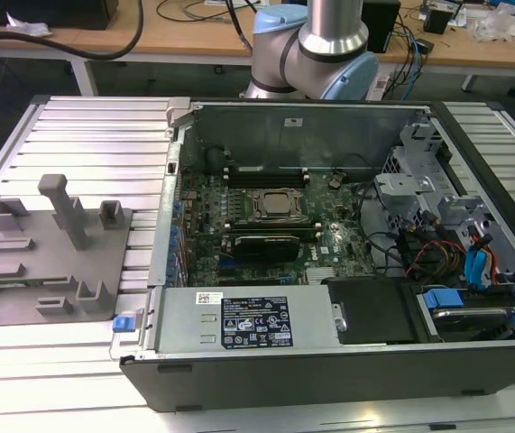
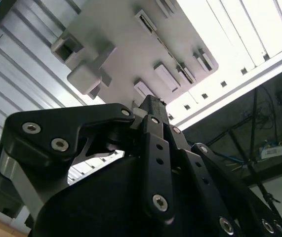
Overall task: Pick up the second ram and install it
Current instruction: 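Pick up the second ram and move it above second insertion slot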
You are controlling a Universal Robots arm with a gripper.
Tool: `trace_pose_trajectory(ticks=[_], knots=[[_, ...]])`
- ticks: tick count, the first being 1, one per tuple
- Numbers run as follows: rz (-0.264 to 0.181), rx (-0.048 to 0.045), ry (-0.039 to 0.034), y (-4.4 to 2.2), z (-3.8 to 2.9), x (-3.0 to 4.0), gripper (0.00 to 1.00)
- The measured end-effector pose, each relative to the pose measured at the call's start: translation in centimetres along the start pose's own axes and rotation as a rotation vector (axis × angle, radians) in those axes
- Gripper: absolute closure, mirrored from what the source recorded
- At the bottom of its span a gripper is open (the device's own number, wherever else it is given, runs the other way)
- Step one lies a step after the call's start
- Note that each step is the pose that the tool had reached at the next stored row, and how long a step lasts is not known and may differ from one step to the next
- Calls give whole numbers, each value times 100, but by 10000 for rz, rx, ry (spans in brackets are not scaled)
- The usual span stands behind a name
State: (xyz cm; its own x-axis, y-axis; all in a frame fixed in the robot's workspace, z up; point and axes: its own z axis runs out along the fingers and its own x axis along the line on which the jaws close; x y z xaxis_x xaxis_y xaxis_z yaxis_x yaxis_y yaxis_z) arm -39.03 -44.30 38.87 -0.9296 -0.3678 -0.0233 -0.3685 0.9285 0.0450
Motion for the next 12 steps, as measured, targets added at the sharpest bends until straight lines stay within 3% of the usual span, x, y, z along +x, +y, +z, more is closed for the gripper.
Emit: trace_pose_trajectory(ticks=[12], knots=[[-1366,-32,61,0,0,0,89]])
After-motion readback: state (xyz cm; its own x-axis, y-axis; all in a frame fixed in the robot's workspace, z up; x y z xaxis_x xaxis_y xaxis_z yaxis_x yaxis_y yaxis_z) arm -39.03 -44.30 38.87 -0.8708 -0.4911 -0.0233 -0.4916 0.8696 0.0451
